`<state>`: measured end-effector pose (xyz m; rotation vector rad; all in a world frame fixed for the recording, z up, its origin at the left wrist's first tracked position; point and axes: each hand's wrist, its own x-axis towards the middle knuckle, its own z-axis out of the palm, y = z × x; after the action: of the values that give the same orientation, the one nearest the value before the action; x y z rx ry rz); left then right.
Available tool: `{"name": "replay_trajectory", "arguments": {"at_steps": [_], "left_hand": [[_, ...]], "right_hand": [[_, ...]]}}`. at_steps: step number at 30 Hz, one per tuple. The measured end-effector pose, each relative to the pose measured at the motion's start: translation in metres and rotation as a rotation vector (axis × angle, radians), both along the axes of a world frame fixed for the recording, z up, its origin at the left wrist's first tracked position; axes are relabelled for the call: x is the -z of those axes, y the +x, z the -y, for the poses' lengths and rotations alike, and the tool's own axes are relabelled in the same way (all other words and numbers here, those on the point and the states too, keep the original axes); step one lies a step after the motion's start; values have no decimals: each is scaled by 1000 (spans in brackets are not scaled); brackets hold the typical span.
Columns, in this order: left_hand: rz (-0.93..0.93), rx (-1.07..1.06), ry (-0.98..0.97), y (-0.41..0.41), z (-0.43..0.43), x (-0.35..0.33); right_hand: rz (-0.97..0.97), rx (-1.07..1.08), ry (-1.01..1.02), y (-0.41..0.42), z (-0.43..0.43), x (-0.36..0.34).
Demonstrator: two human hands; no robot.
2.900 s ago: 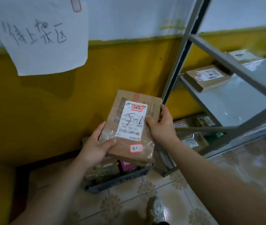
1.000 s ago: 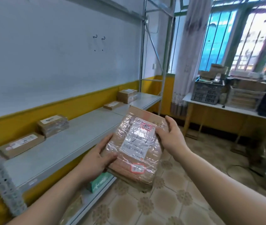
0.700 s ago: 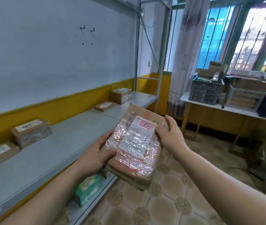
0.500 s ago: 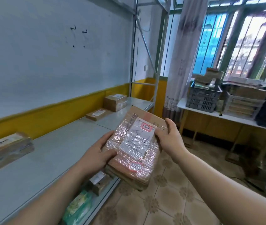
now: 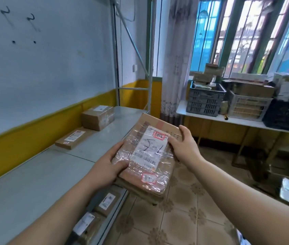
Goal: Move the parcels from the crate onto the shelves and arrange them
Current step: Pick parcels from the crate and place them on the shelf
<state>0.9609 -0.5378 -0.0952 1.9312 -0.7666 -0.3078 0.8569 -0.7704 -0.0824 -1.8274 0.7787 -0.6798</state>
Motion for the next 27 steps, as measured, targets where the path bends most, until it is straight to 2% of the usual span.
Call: {"name": "replay_trajectory", "arguments": {"at_steps": [8, 15, 21, 27], "left_hand": [[-38, -20, -46, 90, 113, -6], [-127, -106, -25, 174, 164, 4], [-190, -185, -54, 275, 204, 32], [-160, -228, -42, 393, 258, 53]], "right_hand": [[17, -54, -15, 100, 118, -13], [-44, -148, -24, 206, 180, -5], [-82, -182, -50, 316, 220, 24], [-131, -170, 1, 424, 271, 42]]}}
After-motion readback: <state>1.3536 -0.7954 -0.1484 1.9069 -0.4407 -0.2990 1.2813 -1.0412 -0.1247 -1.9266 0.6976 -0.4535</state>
